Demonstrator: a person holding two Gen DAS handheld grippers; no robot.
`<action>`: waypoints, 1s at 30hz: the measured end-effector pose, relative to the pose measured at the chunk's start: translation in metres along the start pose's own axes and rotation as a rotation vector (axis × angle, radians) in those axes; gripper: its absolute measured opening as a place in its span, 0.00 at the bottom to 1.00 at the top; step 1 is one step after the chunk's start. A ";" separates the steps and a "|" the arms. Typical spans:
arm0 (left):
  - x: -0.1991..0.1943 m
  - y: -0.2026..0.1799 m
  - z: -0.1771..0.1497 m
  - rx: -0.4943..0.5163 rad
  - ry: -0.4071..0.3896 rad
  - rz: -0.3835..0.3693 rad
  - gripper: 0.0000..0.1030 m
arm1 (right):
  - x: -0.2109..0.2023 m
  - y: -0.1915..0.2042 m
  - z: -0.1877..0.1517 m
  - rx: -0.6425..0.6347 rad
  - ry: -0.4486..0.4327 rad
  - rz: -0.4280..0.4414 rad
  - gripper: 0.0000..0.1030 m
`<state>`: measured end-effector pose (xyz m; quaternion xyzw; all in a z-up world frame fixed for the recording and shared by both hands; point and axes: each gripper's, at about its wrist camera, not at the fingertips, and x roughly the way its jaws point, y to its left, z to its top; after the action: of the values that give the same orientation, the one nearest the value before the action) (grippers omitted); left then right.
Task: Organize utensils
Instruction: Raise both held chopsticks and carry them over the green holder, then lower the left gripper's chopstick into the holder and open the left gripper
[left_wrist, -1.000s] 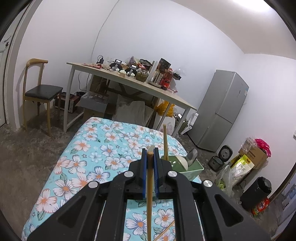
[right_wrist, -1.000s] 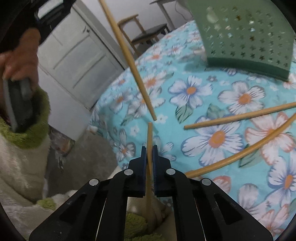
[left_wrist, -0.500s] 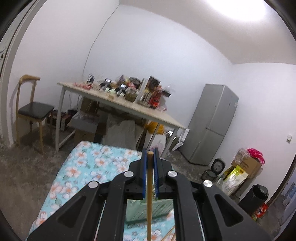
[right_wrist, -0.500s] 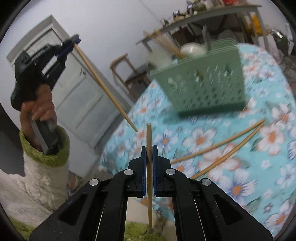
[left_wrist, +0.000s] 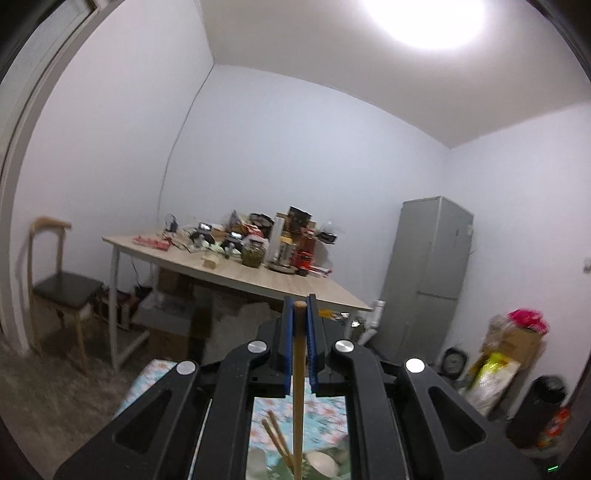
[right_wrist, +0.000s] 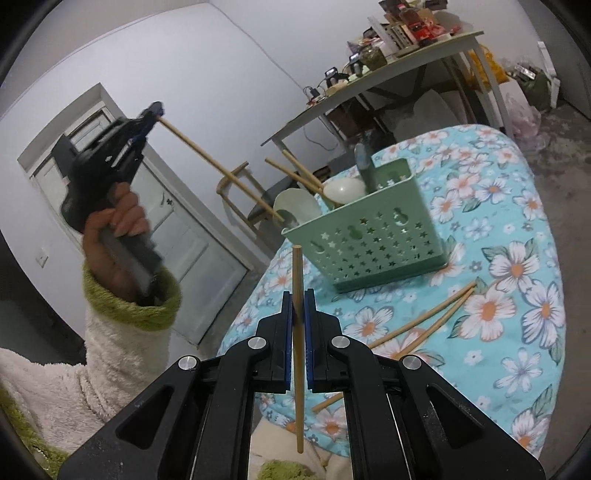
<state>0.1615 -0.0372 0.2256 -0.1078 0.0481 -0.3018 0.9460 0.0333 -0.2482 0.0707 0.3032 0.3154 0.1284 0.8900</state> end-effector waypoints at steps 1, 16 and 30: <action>0.005 -0.002 -0.004 0.016 -0.008 0.015 0.06 | -0.001 -0.001 0.001 0.001 -0.003 -0.003 0.04; 0.064 0.013 -0.085 0.021 0.117 0.106 0.06 | -0.005 -0.020 0.007 0.020 -0.019 -0.037 0.04; 0.028 0.036 -0.088 -0.094 0.156 0.127 0.62 | -0.024 -0.008 0.034 -0.040 -0.091 -0.073 0.04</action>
<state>0.1911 -0.0403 0.1305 -0.1248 0.1422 -0.2461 0.9506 0.0372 -0.2805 0.0981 0.2791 0.2830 0.0884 0.9133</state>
